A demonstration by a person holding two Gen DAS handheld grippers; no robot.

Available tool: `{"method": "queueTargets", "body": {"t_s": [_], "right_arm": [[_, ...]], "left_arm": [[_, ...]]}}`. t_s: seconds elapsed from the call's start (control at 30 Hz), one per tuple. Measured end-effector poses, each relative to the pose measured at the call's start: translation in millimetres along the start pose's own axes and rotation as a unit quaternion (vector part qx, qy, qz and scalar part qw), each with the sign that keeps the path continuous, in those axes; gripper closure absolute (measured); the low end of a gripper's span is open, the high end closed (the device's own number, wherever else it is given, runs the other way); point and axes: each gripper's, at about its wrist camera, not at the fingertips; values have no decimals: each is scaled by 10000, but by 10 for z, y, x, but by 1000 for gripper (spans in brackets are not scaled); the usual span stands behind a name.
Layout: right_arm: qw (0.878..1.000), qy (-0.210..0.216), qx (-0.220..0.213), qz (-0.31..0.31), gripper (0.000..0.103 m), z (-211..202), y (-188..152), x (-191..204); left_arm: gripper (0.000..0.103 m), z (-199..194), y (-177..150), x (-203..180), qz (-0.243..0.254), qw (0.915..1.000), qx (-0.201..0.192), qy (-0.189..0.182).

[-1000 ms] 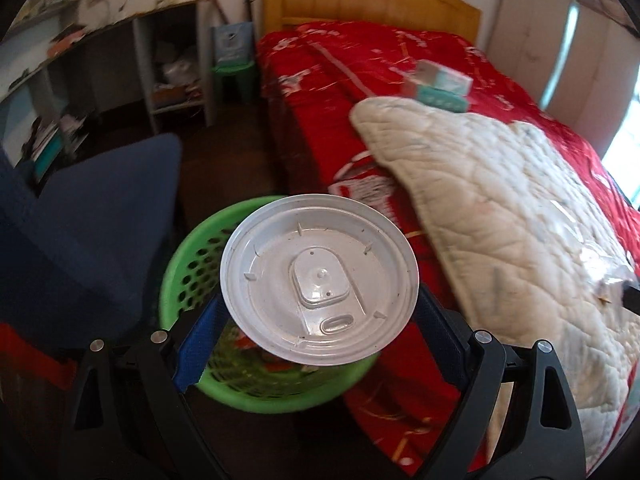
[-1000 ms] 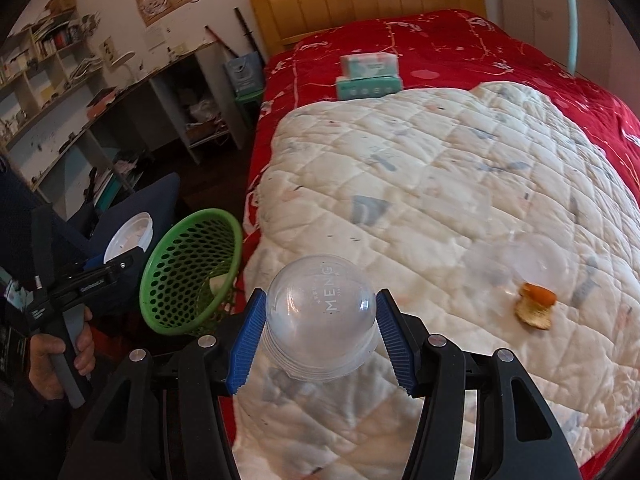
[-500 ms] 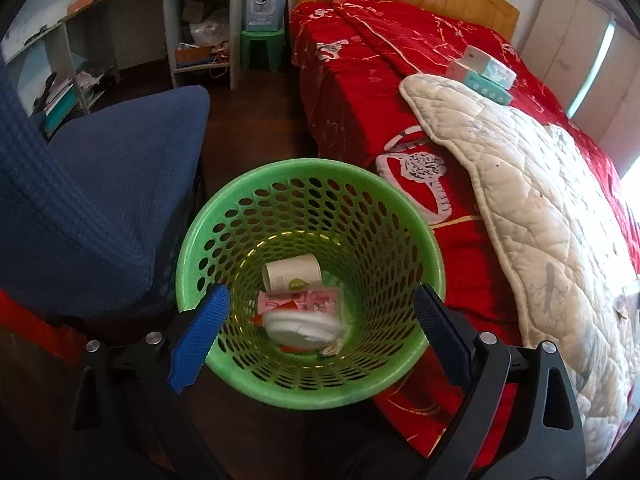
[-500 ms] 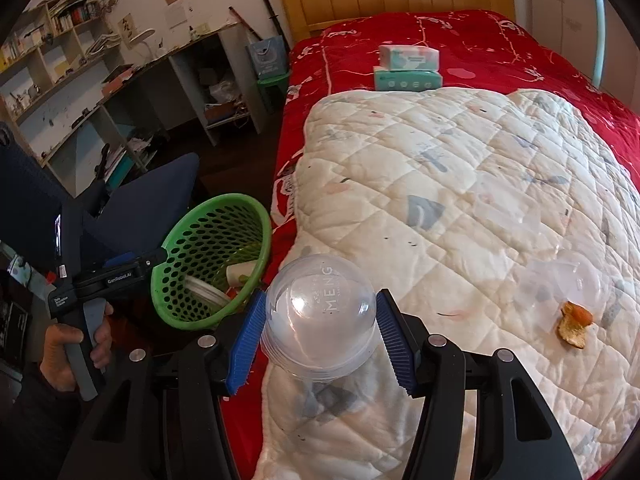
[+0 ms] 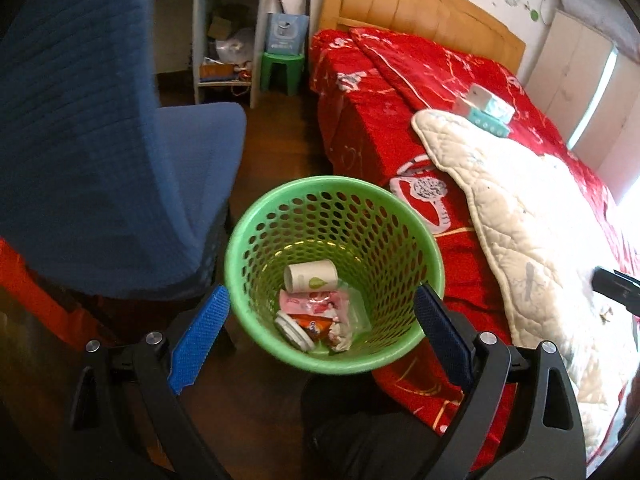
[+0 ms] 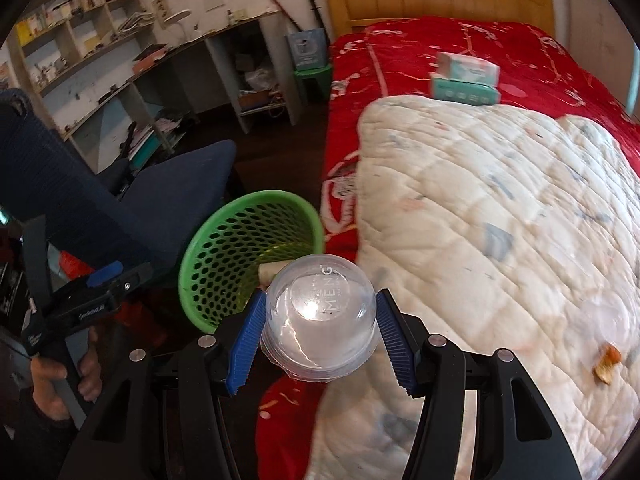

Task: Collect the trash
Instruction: 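Open the right gripper over the green basket to drop the dome lid, then move both grippers back over the bed toward the remaining items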

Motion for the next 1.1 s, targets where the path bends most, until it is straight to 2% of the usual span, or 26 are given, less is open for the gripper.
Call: {"method": "queueTargets", "body": {"t_s": [0.43,0.8,0.93,1.1], "right_arm": [[9980,495,289,-280,48,627,350,507],[9961,725,427,-278,48,1033,559,816],[9954,874,356,-179,31,1108,619,846],[9955,894,279,-170,31,1064,613,860]], "left_arm": [[11,-325,-75,359,-196,9992,-269,213],[11,-330,-142,555,-459,9985,-188,214],[11,-330,-161,577,-493,9984,-168,203],[11,-354,-177,547,-479,9985,-174,177]]}}
Point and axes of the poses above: each gripper's, at about its wrist camera, not at the fingertips, and z roughly the way its jaws point, x to its left, y to its top, and after that the axes turned 12 degrees about -z, right-handed
